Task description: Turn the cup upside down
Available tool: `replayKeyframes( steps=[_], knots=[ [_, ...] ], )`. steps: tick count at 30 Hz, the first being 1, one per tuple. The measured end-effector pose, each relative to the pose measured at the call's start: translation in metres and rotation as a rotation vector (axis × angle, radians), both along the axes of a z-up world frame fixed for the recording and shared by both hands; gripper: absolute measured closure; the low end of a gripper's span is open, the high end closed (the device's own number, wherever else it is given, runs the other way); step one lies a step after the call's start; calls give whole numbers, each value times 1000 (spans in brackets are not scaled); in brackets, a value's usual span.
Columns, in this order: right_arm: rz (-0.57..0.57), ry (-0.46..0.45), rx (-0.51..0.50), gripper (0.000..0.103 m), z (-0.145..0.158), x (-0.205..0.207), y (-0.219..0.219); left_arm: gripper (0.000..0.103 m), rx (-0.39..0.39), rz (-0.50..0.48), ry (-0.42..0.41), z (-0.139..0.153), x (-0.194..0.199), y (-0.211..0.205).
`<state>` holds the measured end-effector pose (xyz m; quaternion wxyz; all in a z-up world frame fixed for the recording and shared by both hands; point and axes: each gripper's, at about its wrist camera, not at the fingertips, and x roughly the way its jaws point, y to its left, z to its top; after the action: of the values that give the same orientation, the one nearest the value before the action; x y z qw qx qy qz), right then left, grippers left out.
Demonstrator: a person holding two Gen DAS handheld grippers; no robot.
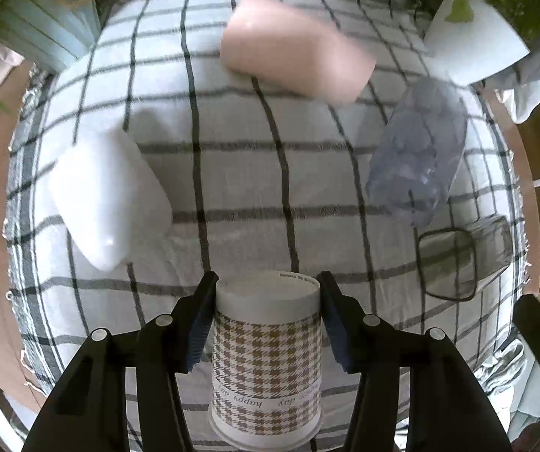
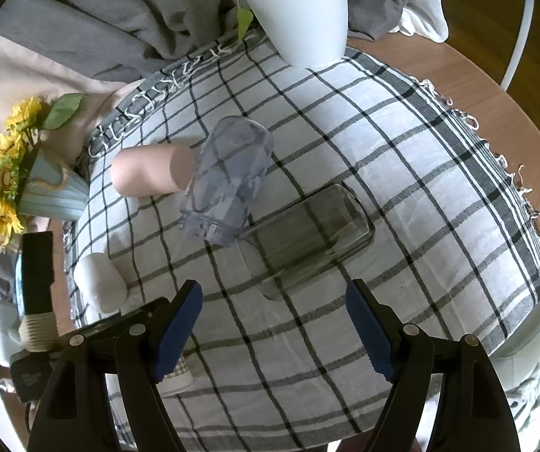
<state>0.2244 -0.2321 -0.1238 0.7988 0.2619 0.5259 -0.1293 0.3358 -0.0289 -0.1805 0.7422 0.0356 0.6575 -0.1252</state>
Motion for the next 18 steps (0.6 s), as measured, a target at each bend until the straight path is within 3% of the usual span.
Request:
replayKeyframes(
  steps=[7, 18],
  knots=[
    [6, -19, -9, 24, 8, -1, 3, 51, -25, -5, -60, 22, -4, 2],
    [26, -17, -34, 24, 10, -6, 2, 51, -80, 11, -146, 29, -33, 10]
  ],
)
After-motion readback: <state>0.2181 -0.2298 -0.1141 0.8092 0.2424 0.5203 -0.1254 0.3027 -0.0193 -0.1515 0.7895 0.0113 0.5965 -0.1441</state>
